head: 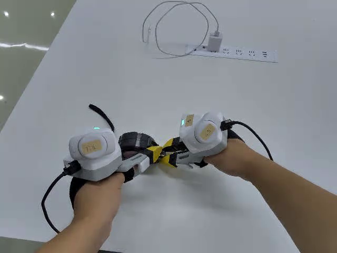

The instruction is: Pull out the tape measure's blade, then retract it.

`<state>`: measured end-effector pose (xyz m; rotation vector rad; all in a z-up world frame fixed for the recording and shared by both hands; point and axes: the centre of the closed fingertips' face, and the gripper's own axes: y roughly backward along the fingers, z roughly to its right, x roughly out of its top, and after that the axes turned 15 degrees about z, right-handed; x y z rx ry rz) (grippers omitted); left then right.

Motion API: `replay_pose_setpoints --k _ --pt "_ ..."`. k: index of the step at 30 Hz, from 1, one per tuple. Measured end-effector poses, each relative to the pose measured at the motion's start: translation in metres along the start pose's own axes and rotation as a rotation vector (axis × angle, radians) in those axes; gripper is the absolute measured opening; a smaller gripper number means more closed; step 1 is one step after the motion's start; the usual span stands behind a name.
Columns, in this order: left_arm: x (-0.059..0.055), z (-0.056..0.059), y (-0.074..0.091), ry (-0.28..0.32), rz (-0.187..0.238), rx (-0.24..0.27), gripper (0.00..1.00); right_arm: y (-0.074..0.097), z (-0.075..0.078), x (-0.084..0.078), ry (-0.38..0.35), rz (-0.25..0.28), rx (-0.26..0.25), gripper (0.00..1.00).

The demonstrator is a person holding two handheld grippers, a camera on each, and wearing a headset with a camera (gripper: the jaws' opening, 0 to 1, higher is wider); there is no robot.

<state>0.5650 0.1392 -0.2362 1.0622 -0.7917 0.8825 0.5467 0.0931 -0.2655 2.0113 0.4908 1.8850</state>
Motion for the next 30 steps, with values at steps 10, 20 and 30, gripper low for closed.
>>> replay_pose_setpoints --k 10,20,30 --pt "-0.0003 0.0006 0.0002 -0.005 -0.002 -0.003 0.6 0.0007 -0.0001 0.0001 0.0 0.0 -0.005 0.12" --pt "0.0014 0.0029 0.0002 -0.017 0.004 -0.009 0.63 0.0037 0.0014 -0.0013 -0.006 -0.008 -0.018 0.17" --pt "0.0028 0.0012 0.0022 -0.029 0.006 -0.004 0.7 0.0088 0.0034 0.002 -0.014 0.004 -0.044 0.22"
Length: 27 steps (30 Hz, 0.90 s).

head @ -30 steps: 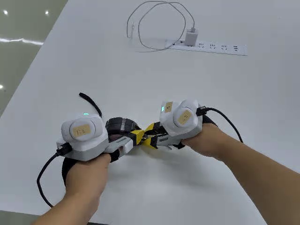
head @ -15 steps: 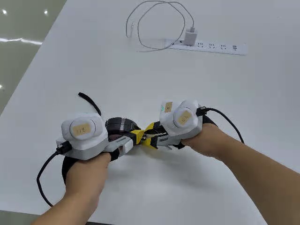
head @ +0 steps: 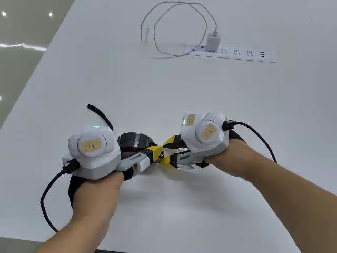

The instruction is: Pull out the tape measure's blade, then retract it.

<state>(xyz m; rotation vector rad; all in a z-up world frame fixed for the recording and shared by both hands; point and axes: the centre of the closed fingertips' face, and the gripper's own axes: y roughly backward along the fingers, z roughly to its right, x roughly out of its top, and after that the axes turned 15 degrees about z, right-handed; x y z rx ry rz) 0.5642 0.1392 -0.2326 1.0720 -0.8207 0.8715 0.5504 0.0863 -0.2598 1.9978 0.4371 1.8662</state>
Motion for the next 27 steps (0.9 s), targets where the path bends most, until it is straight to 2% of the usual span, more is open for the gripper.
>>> replay_pose_setpoints --k 8,20,27 --pt "0.001 -0.001 0.0 -0.011 -0.003 -0.006 0.74 0.002 0.003 -0.001 -0.008 -0.006 -0.023 0.29" --pt "0.005 0.002 -0.001 -0.027 0.011 -0.035 0.73 0.005 0.005 0.0 -0.017 -0.005 -0.045 0.38" --pt "0.006 0.002 -0.001 -0.039 0.011 -0.044 0.74 0.011 0.004 -0.001 -0.033 0.0 -0.053 0.4"
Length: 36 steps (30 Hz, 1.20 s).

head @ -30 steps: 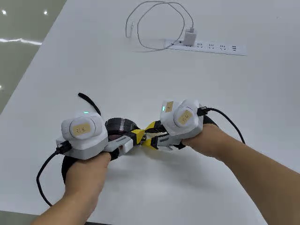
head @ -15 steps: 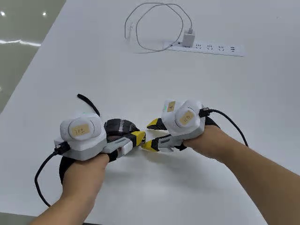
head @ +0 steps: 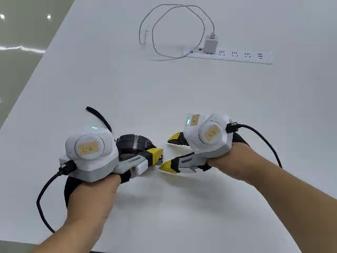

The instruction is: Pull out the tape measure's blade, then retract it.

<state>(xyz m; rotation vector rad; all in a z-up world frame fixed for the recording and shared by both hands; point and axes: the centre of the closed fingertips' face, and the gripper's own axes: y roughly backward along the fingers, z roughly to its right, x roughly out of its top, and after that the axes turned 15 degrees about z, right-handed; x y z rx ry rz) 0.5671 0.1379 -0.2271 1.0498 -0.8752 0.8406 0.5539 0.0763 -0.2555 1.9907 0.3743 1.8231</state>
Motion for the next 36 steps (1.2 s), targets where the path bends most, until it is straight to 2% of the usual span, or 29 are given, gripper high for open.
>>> replay_pose_setpoints --k 12,13,29,30,36 --pt "0.003 0.002 0.003 -0.014 0.005 -0.02 0.77 0.005 0.001 0.004 -0.016 0.026 -0.021 0.45" --pt "0.005 0.004 0.003 -0.006 0.016 -0.028 0.79 0.007 0.0 0.004 -0.019 0.027 -0.025 0.45" --pt "0.01 0.007 0.011 -0.077 0.028 -0.085 0.86 0.036 -0.002 0.011 -0.057 0.091 -0.099 0.54" --pt "0.011 0.006 0.012 -0.091 0.029 -0.082 0.86 0.037 -0.003 0.011 -0.057 0.089 -0.101 0.54" --pt "0.01 0.006 0.016 -0.091 0.03 -0.093 0.87 0.041 -0.002 0.011 -0.054 0.09 -0.116 0.55"
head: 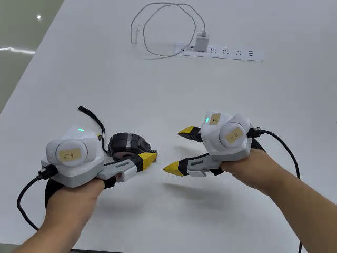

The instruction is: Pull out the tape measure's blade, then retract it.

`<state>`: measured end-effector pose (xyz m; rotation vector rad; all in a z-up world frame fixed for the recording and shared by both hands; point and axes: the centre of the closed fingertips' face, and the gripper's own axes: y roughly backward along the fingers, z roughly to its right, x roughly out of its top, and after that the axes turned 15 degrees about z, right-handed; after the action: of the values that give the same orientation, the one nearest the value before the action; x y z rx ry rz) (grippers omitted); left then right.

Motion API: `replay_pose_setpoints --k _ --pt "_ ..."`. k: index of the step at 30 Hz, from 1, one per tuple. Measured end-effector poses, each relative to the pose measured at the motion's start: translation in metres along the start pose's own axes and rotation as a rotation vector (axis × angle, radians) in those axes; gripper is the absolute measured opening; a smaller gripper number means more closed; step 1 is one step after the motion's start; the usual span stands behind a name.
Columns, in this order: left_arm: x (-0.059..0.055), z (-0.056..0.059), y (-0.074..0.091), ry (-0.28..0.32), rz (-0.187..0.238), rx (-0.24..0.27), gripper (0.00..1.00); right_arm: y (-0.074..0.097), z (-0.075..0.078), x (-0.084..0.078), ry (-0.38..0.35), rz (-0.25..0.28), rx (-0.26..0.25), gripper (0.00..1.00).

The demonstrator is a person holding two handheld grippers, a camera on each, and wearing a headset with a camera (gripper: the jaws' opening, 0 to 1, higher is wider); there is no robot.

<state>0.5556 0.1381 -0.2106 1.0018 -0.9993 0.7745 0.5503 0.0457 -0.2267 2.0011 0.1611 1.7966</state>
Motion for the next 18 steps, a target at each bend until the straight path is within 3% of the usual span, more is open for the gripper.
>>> replay_pose_setpoints --k 8,18 --pt "0.001 0.001 0.004 -0.011 -0.001 -0.019 0.89 0.009 -0.002 0.005 -0.008 0.02 -0.021 0.57" --pt "0.004 0.004 0.016 -0.08 0.006 -0.085 0.91 0.027 -0.005 0.009 -0.012 0.039 -0.06 0.6"
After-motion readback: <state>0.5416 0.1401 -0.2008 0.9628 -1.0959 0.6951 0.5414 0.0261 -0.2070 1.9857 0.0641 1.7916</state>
